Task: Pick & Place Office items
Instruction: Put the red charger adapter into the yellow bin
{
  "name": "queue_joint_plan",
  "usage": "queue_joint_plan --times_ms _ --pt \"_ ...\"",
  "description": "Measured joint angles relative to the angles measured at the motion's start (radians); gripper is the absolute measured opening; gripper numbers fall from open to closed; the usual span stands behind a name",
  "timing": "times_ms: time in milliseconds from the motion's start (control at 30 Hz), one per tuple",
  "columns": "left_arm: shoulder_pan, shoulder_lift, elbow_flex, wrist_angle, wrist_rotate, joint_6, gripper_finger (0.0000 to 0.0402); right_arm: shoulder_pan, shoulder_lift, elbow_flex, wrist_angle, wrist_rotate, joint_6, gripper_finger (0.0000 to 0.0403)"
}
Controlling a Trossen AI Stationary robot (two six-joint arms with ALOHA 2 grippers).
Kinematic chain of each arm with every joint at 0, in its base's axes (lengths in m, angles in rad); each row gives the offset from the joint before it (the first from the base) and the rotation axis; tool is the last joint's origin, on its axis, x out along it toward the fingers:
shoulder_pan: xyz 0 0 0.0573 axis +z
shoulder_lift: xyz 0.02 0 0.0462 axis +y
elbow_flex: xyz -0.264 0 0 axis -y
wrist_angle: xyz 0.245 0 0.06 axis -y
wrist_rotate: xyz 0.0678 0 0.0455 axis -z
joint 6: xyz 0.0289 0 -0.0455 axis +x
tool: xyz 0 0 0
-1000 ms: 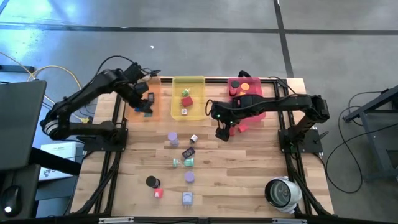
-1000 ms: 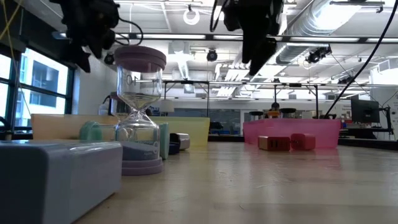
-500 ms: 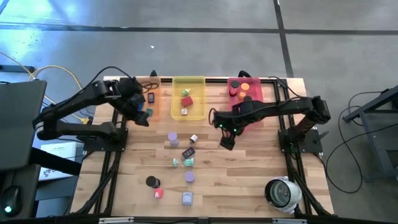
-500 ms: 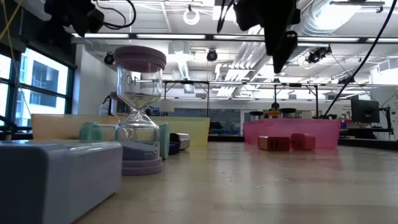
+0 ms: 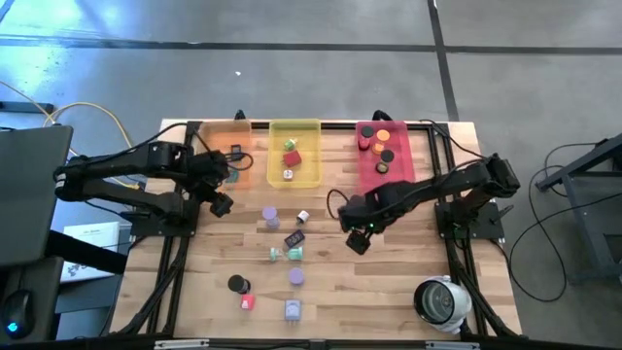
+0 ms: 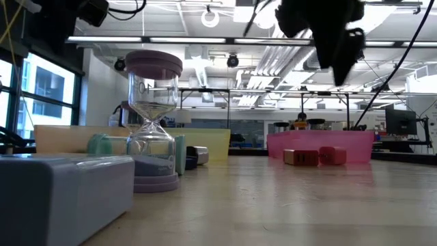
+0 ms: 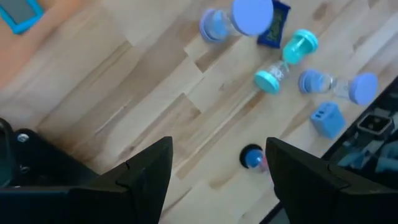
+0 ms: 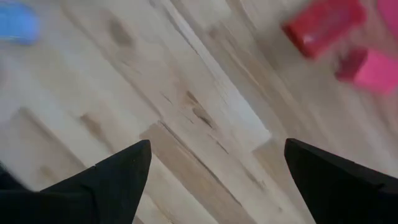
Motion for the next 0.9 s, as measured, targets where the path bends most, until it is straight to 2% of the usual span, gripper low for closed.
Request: queue_joint_plan --times_ms 100,267,400,567,700,900 --pt "-0.029 0.0 0.0 0.0 -0.002 0.005 0.025 0.011 0.0 -0.059 0.016 0.033 0.113 0.0358" --pt "-0.051 0.0 0.0 0.0 0.008 0.053 0.025 0.012 0.0 -0.128 0.11 0.153 0.299 0.0358" --pt "-0.073 0.0 0.0 -0.011 0.05 0.057 0.025 0.004 0.0 -0.14 0.233 0.192 0.261 0.0358" --pt "-0.118 0.0 0.0 -0.013 0.05 0.081 0.025 0.001 0.0 -0.14 0.344 0.202 0.237 0.0358" --pt "-0.14 0.0 0.0 -0.013 0.05 0.091 0.025 0.0 0.009 -0.14 0.342 0.23 0.247 0.0358" --pt "-0.168 0.0 0.0 -0.013 0.047 0.094 0.025 -0.032 0.053 -0.14 0.219 0.287 0.393 0.0358"
